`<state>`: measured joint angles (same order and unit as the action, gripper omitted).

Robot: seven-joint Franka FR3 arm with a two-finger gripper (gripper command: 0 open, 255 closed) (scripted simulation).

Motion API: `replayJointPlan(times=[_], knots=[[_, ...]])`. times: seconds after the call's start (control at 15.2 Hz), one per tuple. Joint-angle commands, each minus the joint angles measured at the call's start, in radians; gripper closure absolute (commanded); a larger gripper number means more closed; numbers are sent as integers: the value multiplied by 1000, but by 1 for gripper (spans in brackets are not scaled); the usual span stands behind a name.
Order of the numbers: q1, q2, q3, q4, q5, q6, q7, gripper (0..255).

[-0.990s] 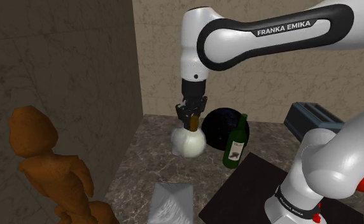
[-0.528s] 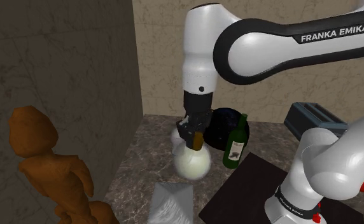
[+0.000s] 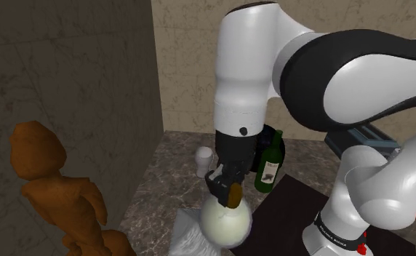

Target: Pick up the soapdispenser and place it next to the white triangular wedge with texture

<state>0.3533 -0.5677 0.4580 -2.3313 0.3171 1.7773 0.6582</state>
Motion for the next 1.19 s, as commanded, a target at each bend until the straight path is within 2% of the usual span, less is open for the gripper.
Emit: replayJointPlan(times=[0.0, 0.4, 0.79, 1.12], knots=[[20, -4, 40, 12, 23, -4, 53, 255], [64, 14, 161, 60, 76, 3, 201, 255], [81, 78, 306, 149, 100, 23, 366, 255], [82, 86, 328, 91, 110, 90, 360, 255]])
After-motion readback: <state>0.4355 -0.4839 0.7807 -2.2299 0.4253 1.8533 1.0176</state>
